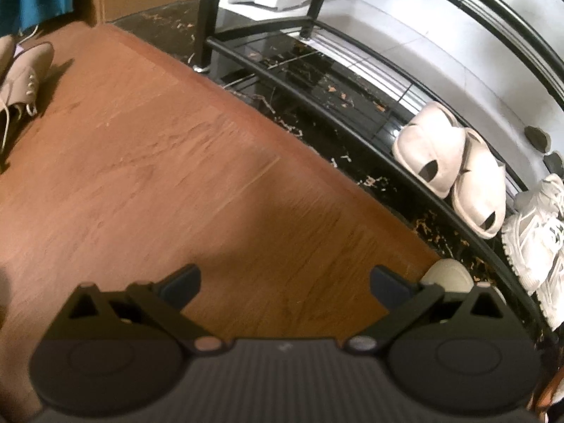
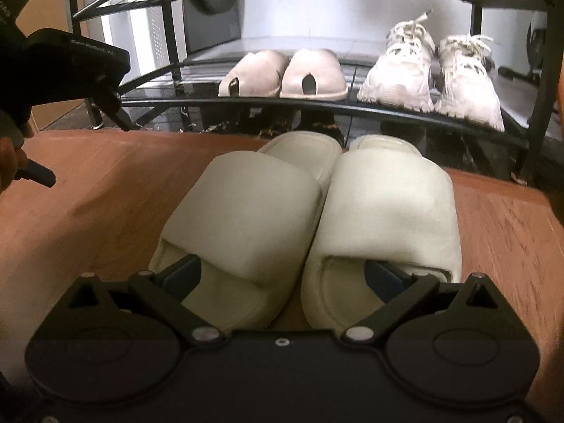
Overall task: Organize scattered shoes
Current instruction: 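Push the two cream slides together with the right tool to align them, then close the right tool on the heels of both cream slides together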
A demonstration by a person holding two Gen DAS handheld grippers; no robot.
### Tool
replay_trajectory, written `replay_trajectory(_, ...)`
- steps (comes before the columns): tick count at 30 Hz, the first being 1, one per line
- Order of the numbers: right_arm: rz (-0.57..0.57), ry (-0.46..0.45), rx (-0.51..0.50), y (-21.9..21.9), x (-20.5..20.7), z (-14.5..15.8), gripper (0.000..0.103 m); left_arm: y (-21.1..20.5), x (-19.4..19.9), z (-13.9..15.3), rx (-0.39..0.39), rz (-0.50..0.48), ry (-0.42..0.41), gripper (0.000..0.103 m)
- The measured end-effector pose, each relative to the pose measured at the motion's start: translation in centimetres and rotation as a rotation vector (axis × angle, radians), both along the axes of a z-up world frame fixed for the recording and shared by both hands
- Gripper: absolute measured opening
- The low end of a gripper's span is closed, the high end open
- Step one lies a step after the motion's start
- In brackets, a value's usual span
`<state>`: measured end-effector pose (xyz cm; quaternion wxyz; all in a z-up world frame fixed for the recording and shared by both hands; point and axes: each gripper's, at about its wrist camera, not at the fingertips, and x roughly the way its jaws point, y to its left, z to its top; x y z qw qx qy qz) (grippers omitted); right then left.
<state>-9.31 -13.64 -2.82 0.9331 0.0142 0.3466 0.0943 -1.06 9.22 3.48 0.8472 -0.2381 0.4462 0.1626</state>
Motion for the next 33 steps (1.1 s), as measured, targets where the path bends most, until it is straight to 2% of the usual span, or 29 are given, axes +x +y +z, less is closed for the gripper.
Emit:
replay_trajectory(6, -0.012, -0.044, -0.01, 1.0, 0.8, -0.7, 0.102, -0.1, 0.0, 0.0, 0.0, -0.002, 0.001, 0.102)
replay_trajectory(11, -0.01, -0.104, -0.102, 1.6, 1.1, -1.0, 0.102, 0.0, 0.1, -0.3, -0.001, -0.004, 0.011, 0.102)
replay_trajectory(15, -0.046, -0.143, -0.123, 1.2, 2.1, -0.7, 0.102, -0.2, 0.2, -0.3, -0.001, -0.011, 0.009, 0.102)
replay_trajectory(25, -0.187, -0.148, -0.086, -1.4, 5.8, -1.4, 0.101, -0.4, 0.3, -0.5, -0.004, -0.026, 0.021, 0.102)
replay_trajectory(27, -0.19, -0.154, -0.066, -1.8, 6.5, -1.5, 0.091, -0.5, 0.5, -0.7, 0.0, -0.03, 0.027, 0.102)
replay_trajectory(28, -0.182, -0.155, -0.059, -1.9, 6.6, -1.5, 0.07, -0.5, 0.5, -0.8, 0.001, -0.03, 0.029, 0.102)
replay_trajectory(29, -0.173, -0.15, -0.053, -2.0, 6.7, -1.4, 0.057, -0.5, 0.6, -0.9, 0.003, -0.03, 0.032, 0.102)
replay_trajectory(30, -0.175, -0.149, -0.045, -2.0, 6.7, -1.3, 0.054, -0.4, 0.7, -1.0, 0.003, -0.029, 0.037, 0.102)
replay_trajectory(32, -0.186, -0.153, -0.032, -2.0, 6.3, -0.9, 0.036, -0.3, 0.9, -1.2, -0.001, -0.021, 0.046, 0.102)
replay_trajectory(33, -0.185, -0.155, -0.029, -2.0, 6.1, -0.7, 0.034, -0.2, 1.0, -1.3, -0.002, -0.018, 0.049, 0.102)
